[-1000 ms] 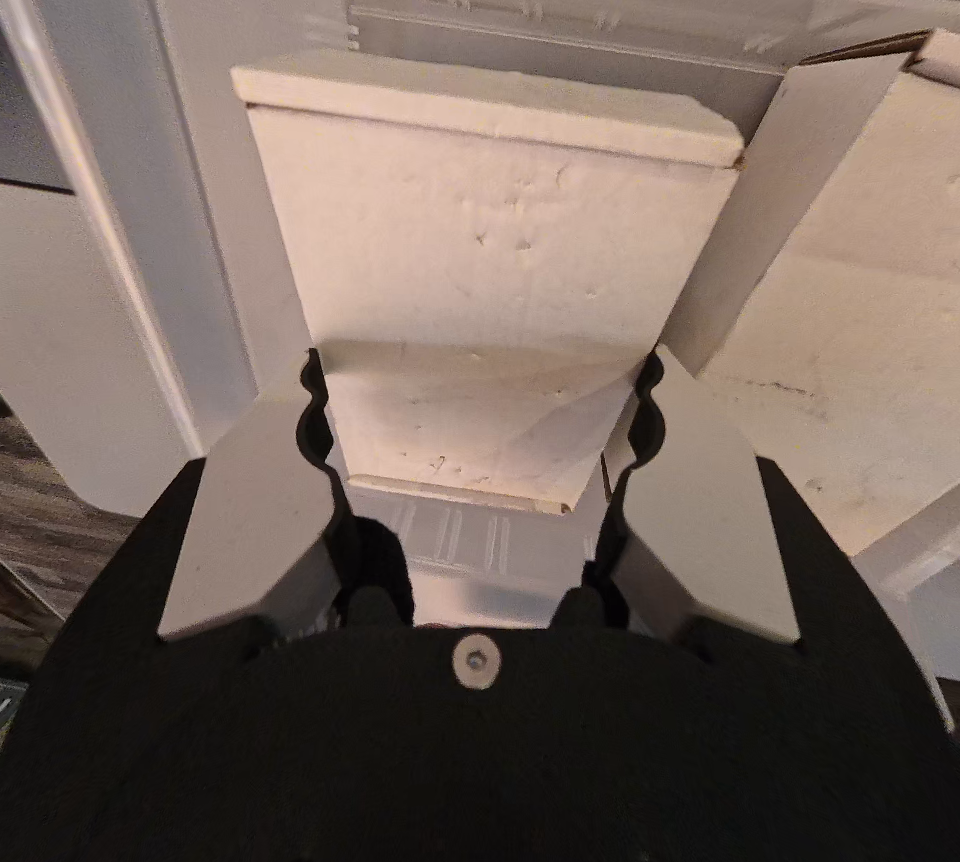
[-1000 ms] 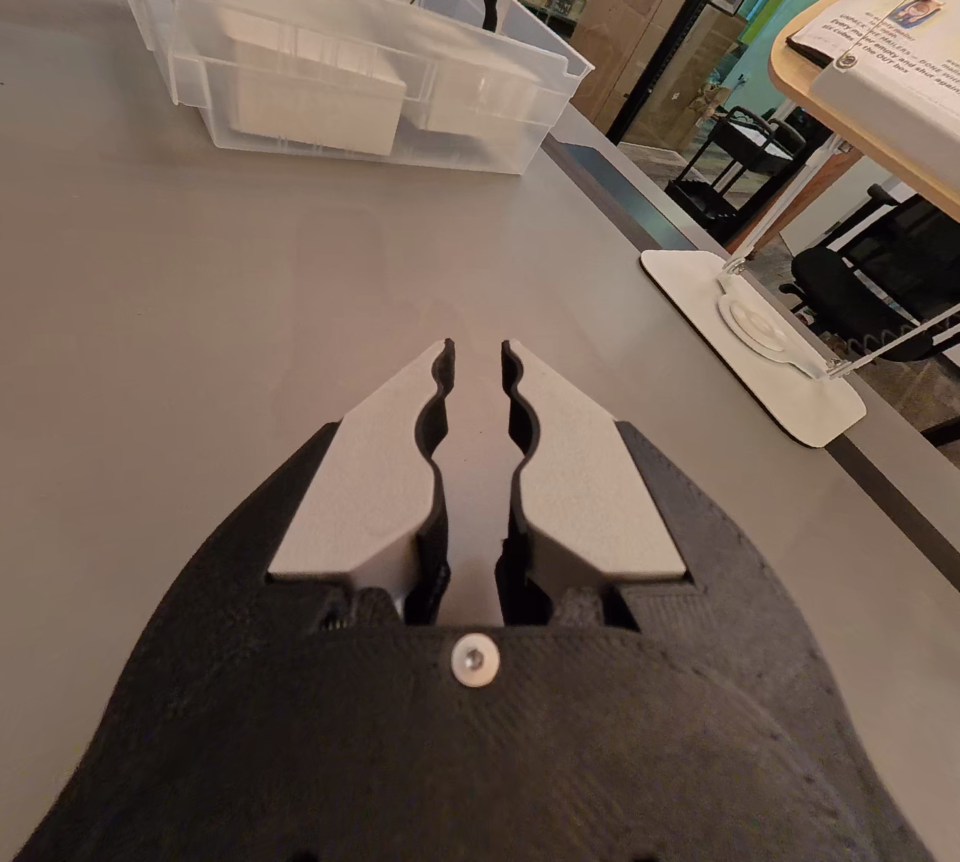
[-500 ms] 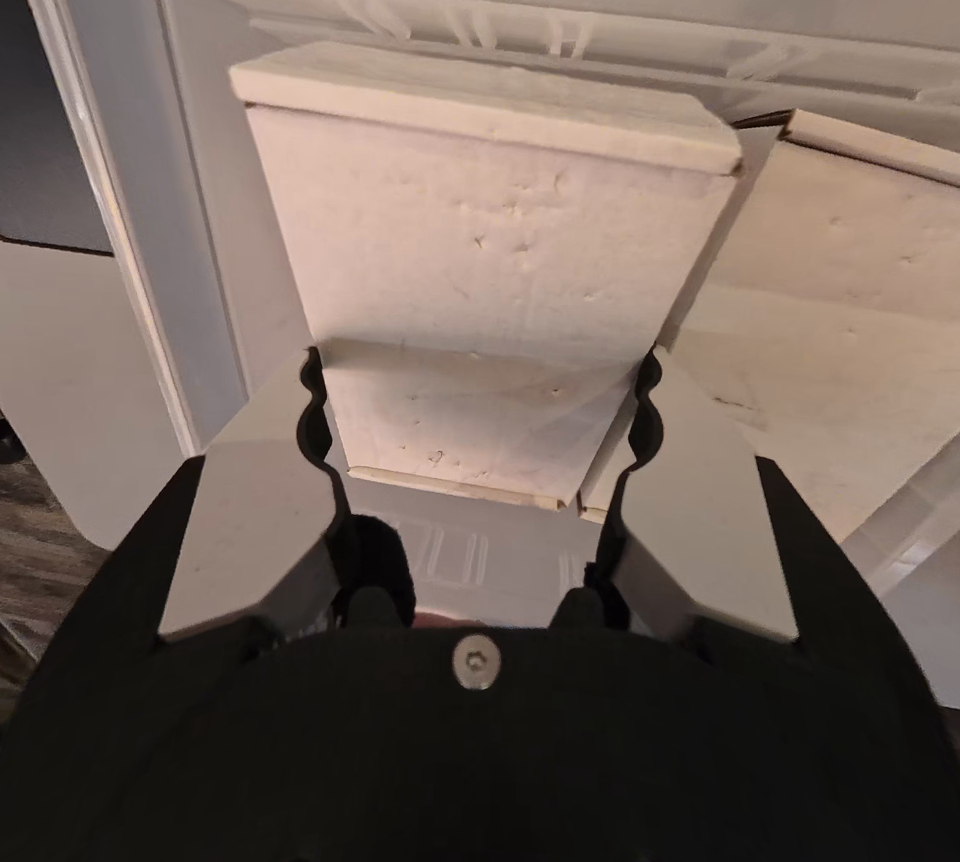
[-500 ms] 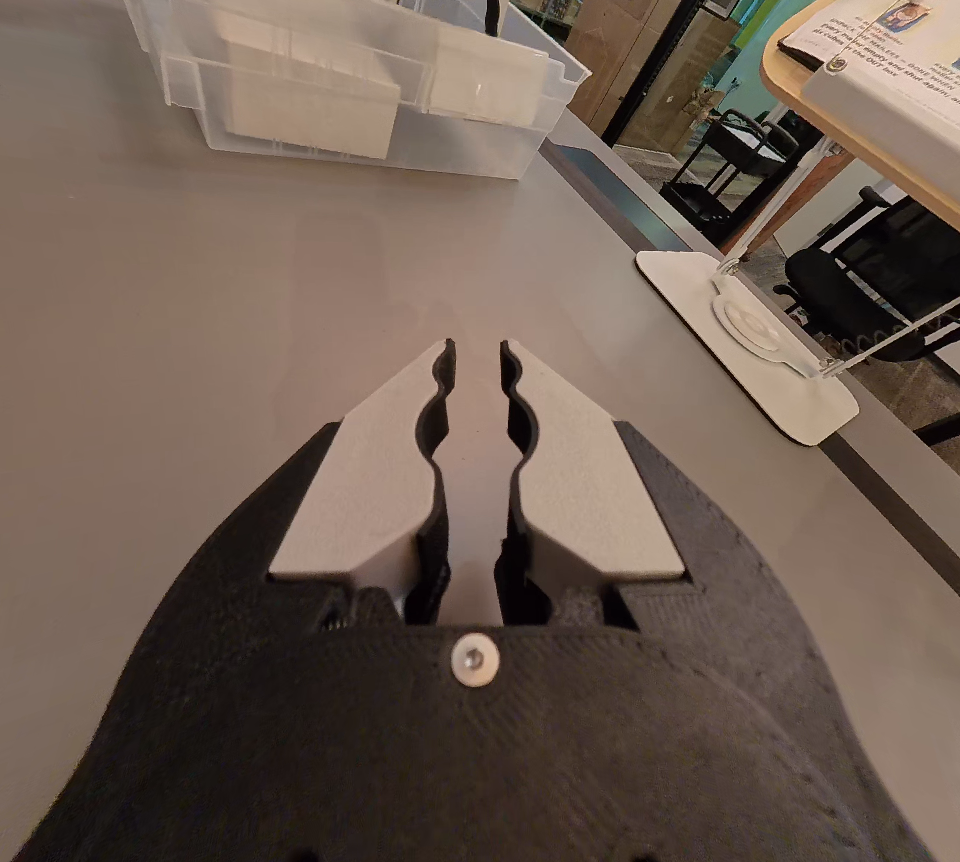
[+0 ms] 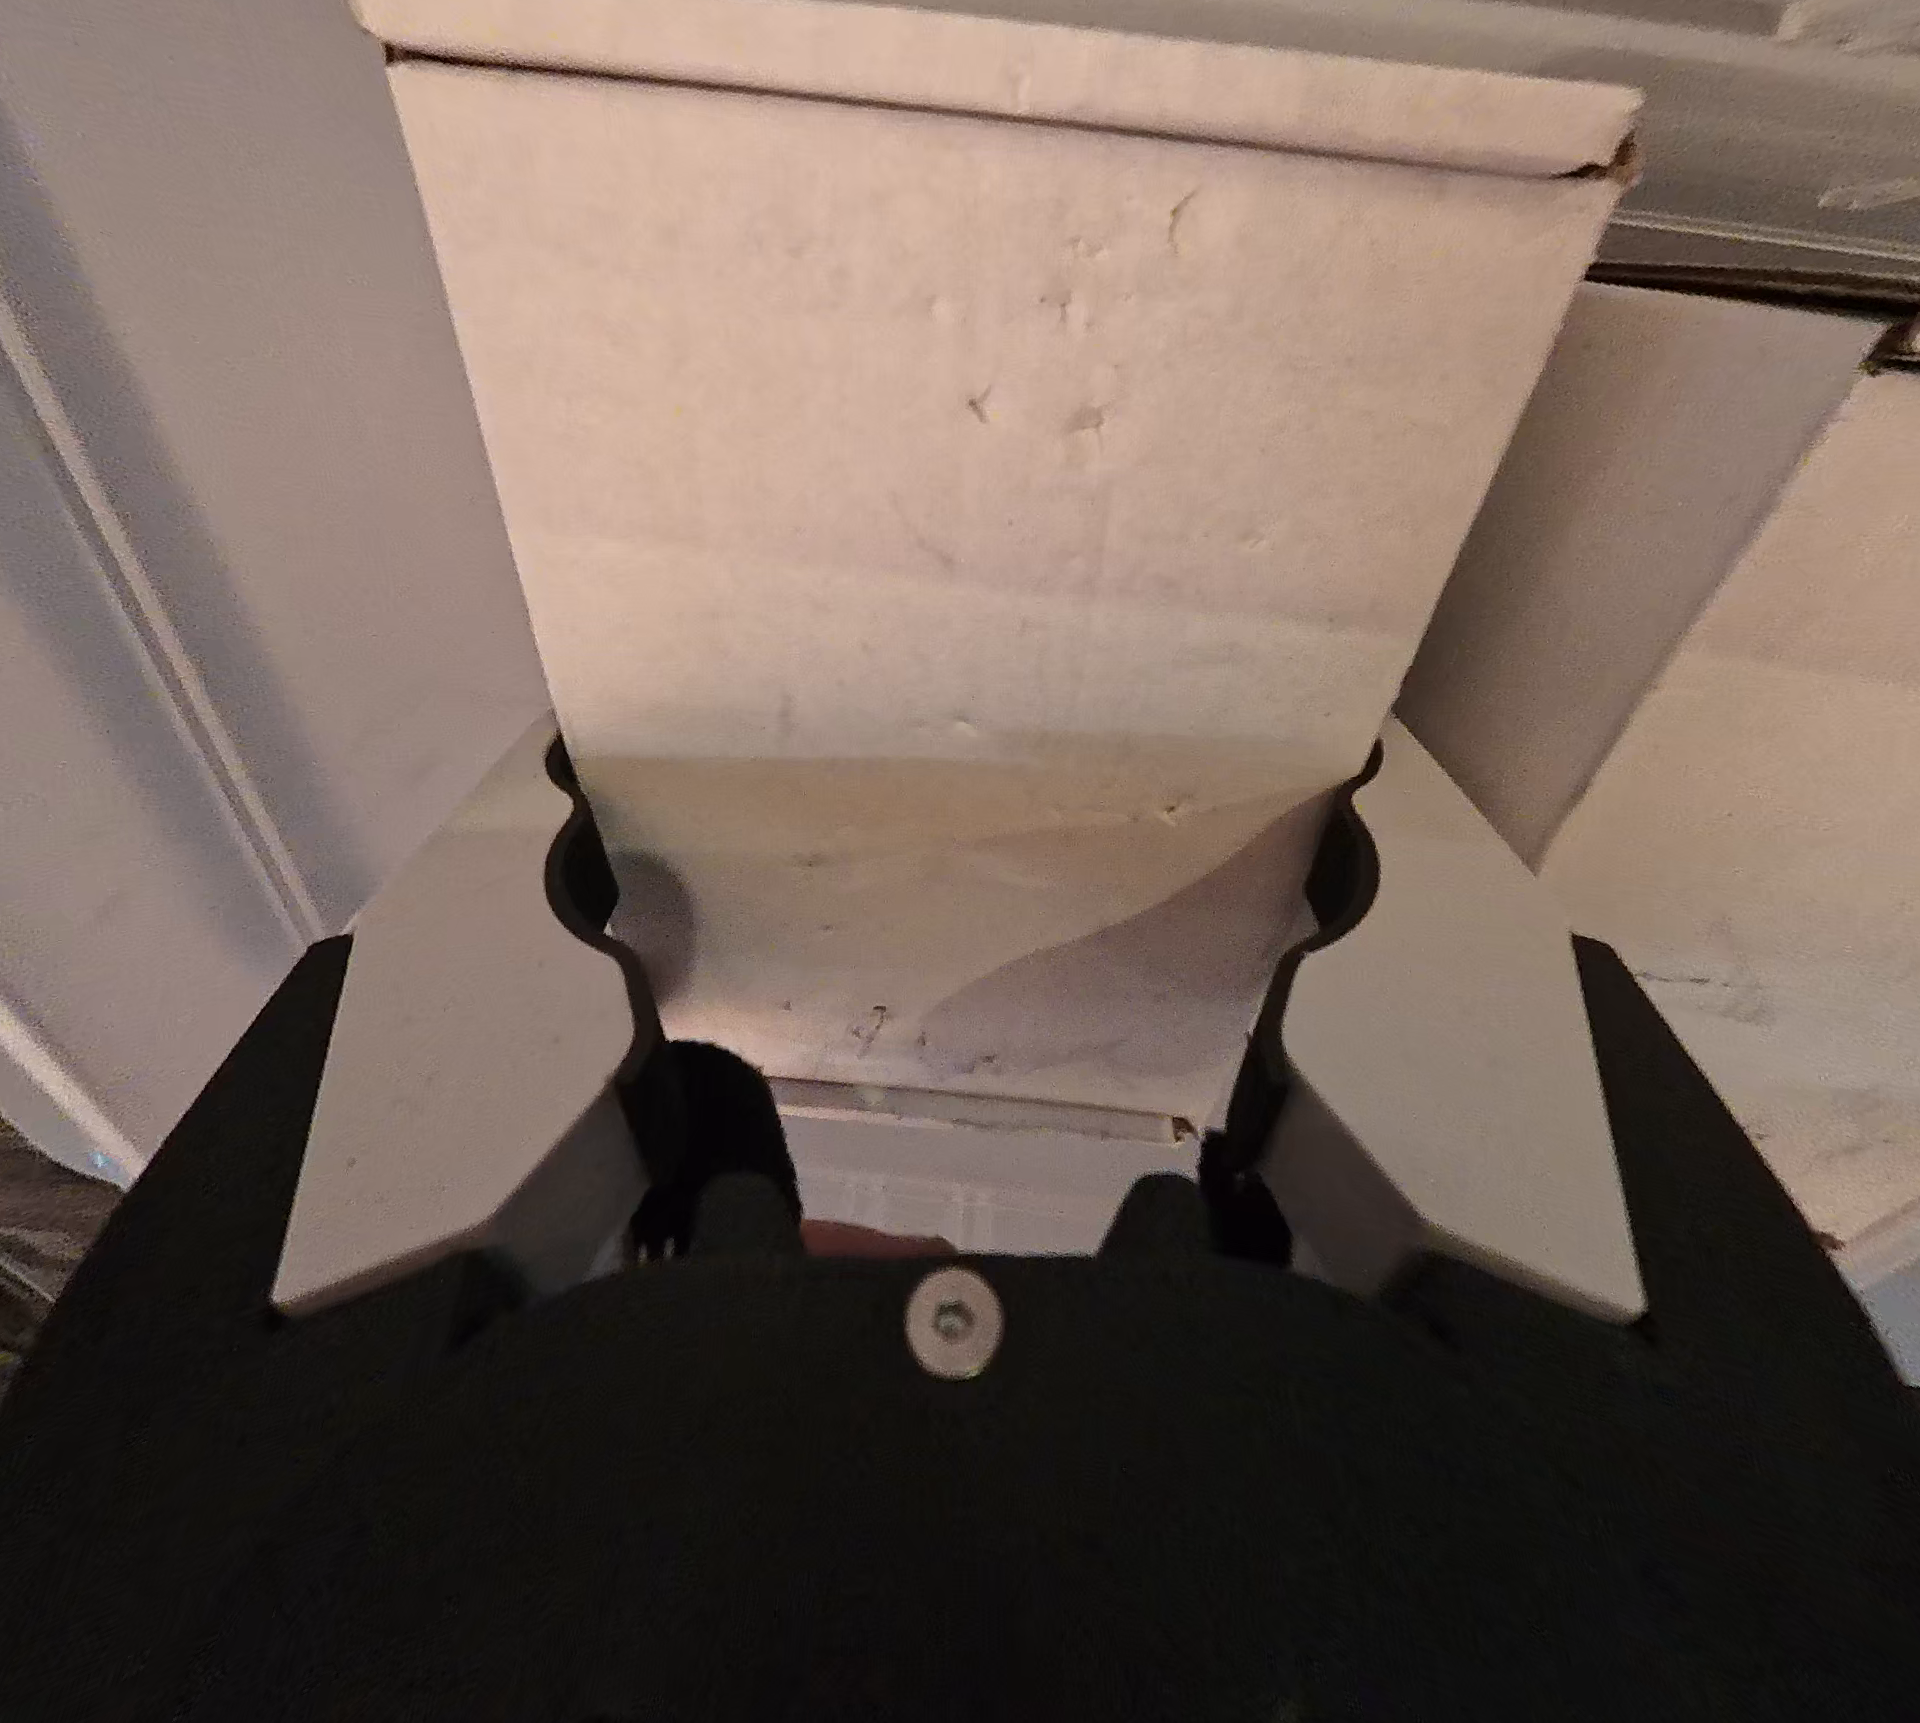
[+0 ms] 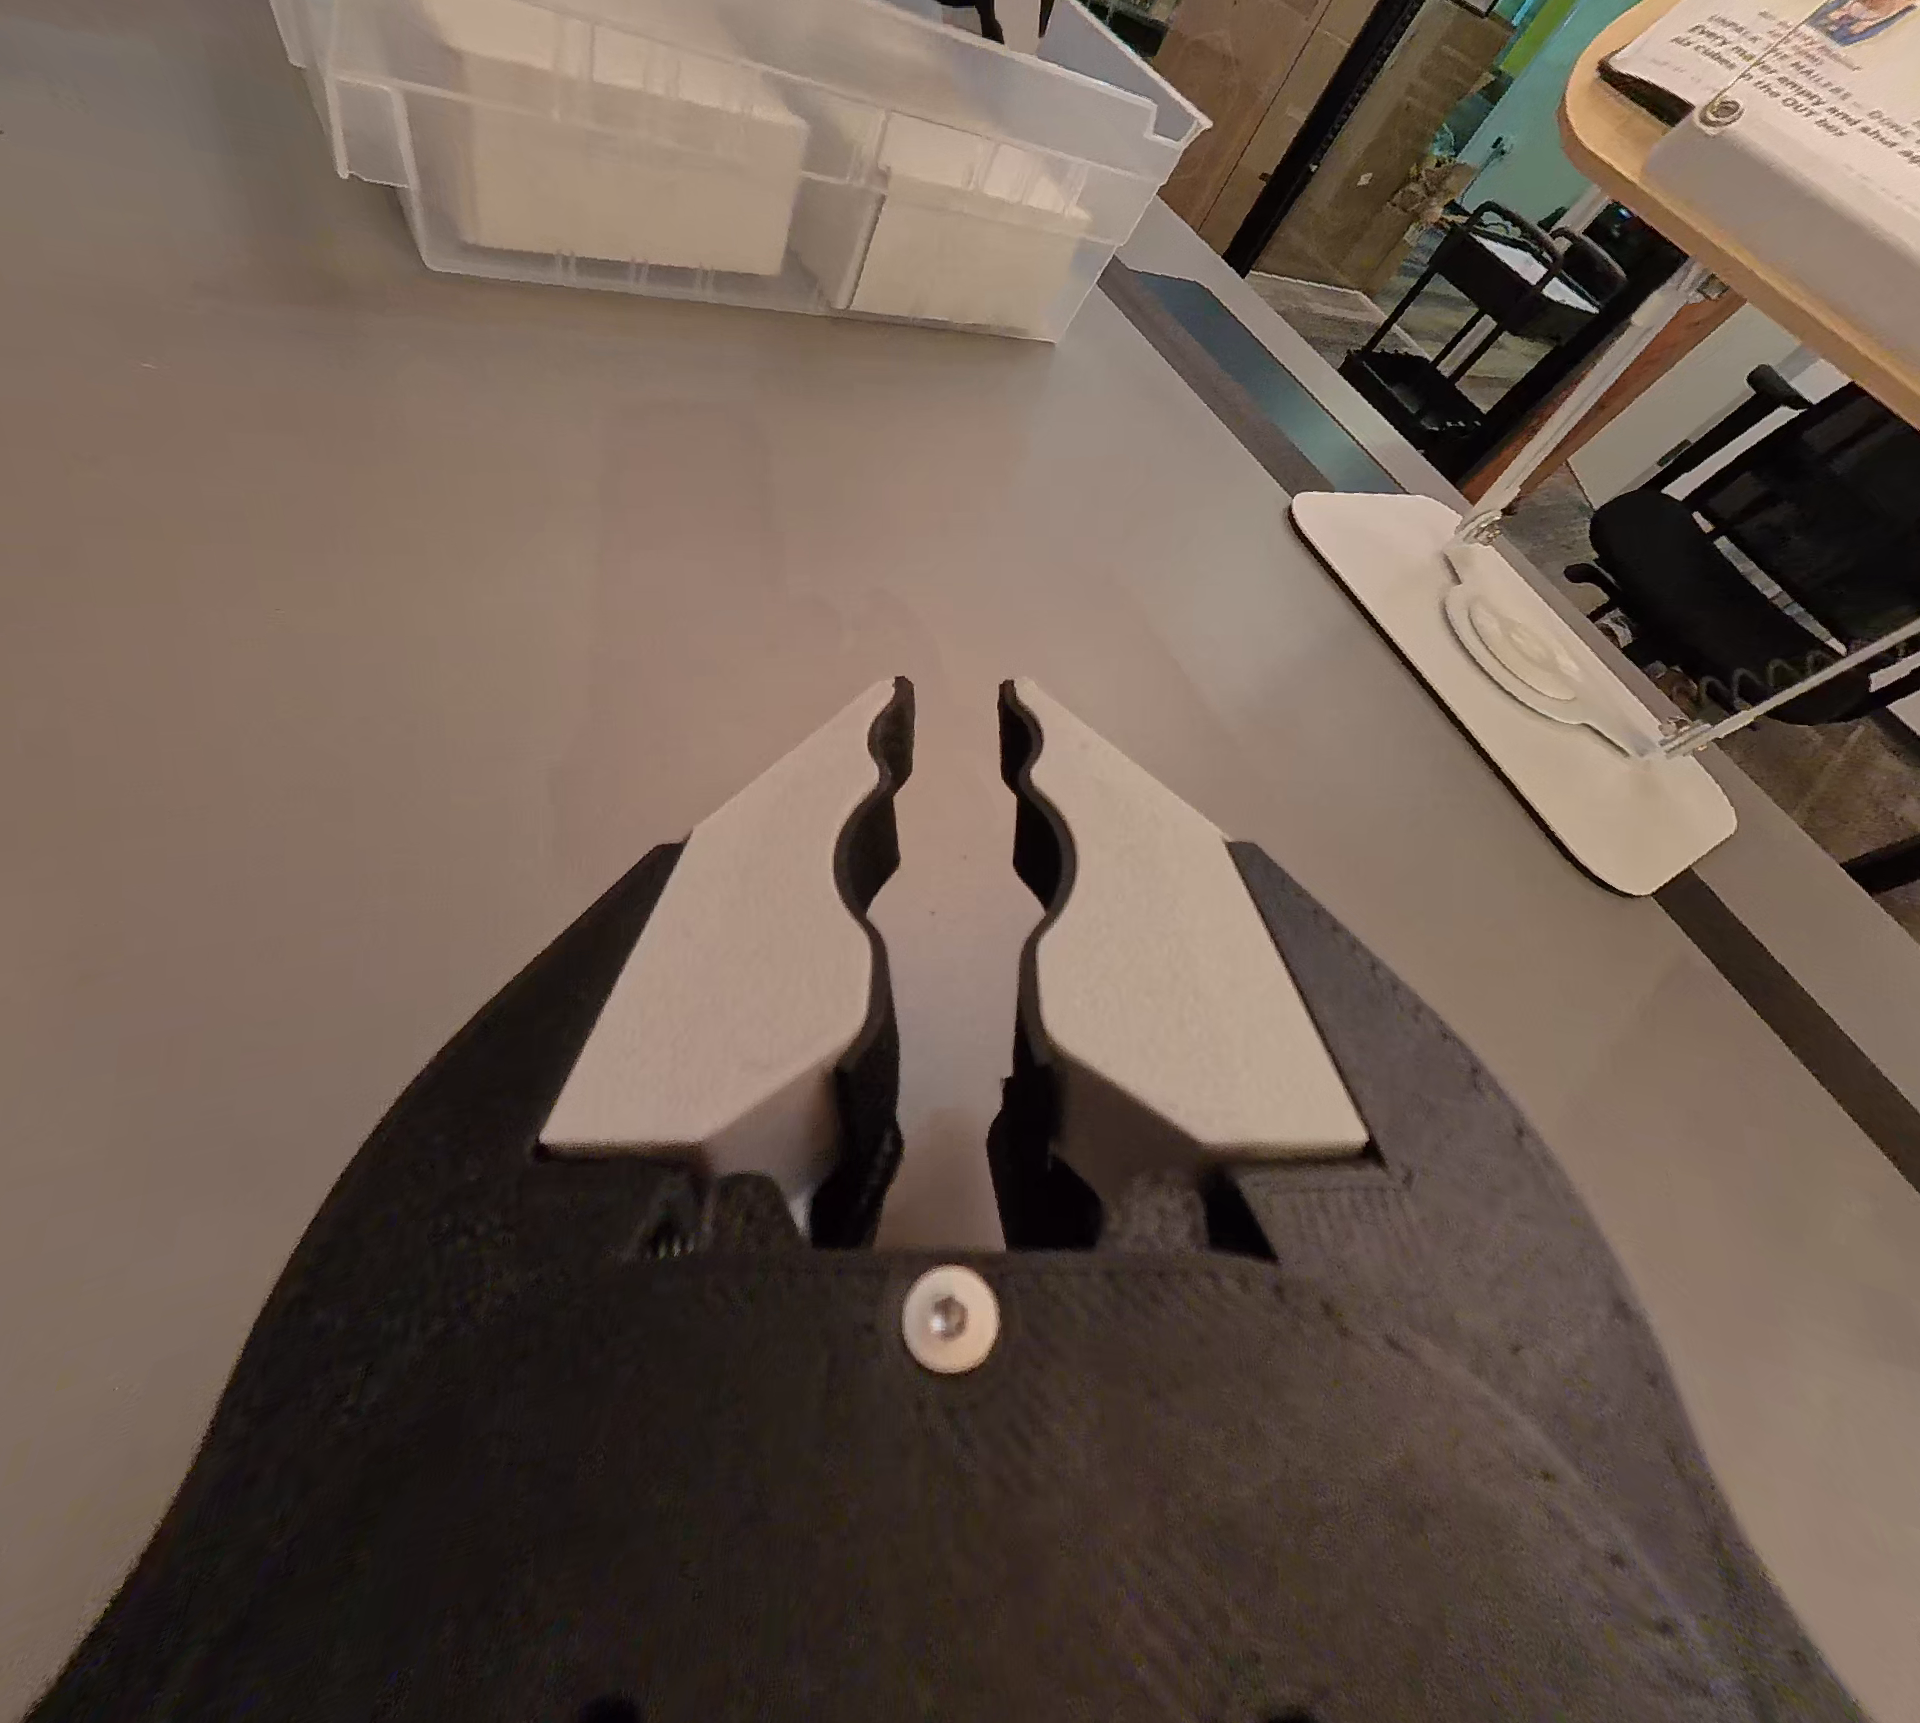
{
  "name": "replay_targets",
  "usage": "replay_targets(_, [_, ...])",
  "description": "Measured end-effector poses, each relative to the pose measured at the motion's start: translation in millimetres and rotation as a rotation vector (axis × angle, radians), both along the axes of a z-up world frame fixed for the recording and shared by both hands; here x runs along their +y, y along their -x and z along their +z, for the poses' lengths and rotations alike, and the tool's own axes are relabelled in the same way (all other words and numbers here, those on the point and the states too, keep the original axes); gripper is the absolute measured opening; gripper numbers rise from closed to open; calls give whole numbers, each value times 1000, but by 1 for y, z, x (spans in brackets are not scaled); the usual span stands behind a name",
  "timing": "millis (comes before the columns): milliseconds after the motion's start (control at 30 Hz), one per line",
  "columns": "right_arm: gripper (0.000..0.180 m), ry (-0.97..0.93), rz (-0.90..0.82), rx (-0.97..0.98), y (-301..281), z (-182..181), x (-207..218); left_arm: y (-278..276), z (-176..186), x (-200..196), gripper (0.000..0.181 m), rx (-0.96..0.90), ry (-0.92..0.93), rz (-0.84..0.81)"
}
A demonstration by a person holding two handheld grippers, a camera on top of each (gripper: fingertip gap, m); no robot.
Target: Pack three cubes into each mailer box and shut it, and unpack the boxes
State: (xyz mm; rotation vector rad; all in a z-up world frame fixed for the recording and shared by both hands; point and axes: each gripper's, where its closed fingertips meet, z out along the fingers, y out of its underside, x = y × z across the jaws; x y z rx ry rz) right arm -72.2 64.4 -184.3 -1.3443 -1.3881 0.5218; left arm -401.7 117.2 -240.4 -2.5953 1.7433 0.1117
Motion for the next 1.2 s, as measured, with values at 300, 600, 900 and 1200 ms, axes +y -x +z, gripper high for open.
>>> replay_targets(300, [13, -1, -1, 9, 0, 1, 0, 4, 15, 1, 132, 24, -35, 16])
replay_targets(600, [13, -4, 0, 17, -1, 3, 0, -2, 85, 6, 132, -10, -180, 36])
replay_targets(900, [14, -15, -38, 45, -11, 11, 10, -77, 159, 0, 132, -1, -231, -98])
replay_targets(1200, [17, -43, -169, 164, -41, 41, 38, -205, 127, 12, 132, 3, -138, -252])
